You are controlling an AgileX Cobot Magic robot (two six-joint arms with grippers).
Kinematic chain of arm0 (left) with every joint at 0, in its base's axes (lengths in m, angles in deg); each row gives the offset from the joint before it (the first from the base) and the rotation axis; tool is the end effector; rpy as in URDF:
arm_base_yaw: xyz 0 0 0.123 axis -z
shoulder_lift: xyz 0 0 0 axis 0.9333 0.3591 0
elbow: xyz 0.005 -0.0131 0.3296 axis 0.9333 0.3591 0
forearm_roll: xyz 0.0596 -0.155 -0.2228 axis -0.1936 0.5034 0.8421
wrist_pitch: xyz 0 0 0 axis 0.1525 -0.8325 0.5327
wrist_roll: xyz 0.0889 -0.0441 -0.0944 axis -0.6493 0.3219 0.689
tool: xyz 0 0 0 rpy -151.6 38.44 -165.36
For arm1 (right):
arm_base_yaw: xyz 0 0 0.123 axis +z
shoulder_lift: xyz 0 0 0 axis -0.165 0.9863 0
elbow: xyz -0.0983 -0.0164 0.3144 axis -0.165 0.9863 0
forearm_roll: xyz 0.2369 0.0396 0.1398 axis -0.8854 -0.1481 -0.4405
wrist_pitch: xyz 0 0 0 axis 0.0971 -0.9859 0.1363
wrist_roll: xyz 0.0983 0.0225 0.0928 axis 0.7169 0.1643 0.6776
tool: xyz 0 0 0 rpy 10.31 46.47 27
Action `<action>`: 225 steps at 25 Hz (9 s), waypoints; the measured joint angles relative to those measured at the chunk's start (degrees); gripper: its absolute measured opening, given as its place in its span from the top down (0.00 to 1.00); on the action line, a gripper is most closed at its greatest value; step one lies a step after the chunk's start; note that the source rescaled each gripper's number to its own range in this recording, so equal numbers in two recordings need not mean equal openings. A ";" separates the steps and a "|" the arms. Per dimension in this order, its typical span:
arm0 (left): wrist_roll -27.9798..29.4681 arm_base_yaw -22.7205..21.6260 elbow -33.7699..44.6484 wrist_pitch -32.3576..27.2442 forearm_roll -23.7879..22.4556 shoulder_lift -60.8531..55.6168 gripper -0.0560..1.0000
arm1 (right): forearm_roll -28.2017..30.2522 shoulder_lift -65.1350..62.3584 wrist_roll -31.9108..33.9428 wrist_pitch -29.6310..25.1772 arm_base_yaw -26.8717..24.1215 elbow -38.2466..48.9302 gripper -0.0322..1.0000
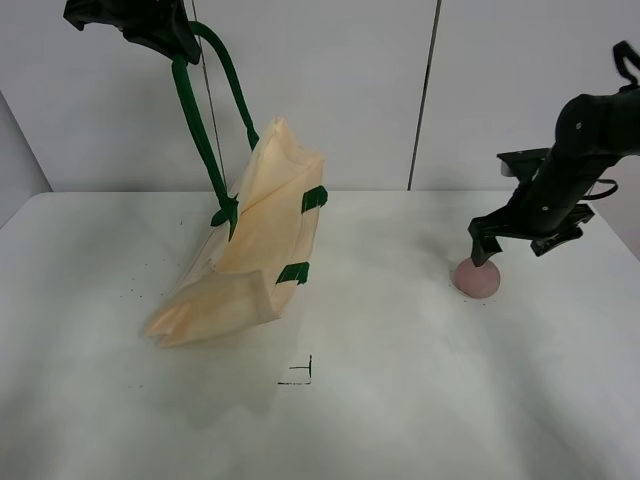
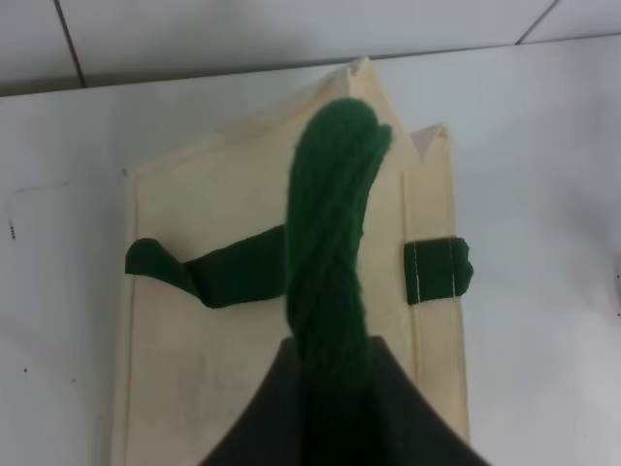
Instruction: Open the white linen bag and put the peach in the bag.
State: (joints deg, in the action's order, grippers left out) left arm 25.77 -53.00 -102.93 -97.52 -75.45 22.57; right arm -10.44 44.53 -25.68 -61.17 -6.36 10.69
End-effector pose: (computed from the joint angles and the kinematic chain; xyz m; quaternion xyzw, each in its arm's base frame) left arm 0.4619 -0.1448 0.4525 0.0531 0.9204 -0.1315 0.3643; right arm 0.4393 0.0269 0.1681 -0.0642 0.9875 0.0091 0.1437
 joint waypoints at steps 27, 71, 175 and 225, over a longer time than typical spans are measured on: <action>-0.27 0.00 0.00 0.00 0.00 0.00 0.95 | -3.93 10.14 0.13 9.45 1.22 -1.02 0.96; -0.45 0.00 0.00 0.00 0.00 -1.67 0.95 | -44.59 14.20 -23.48 13.75 28.63 -21.87 0.04; -4.25 0.00 3.67 0.20 4.33 23.99 0.03 | 1.71 -110.37 6.00 -14.68 -0.21 47.88 0.00; -8.96 -18.09 69.61 0.20 -6.42 -43.06 0.00 | 1.71 -110.37 6.00 -14.68 -0.21 47.88 0.00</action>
State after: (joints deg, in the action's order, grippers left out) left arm 16.81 -71.09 -33.32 -97.32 -81.87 -20.49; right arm -8.74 -65.83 -19.69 -75.85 -6.57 58.56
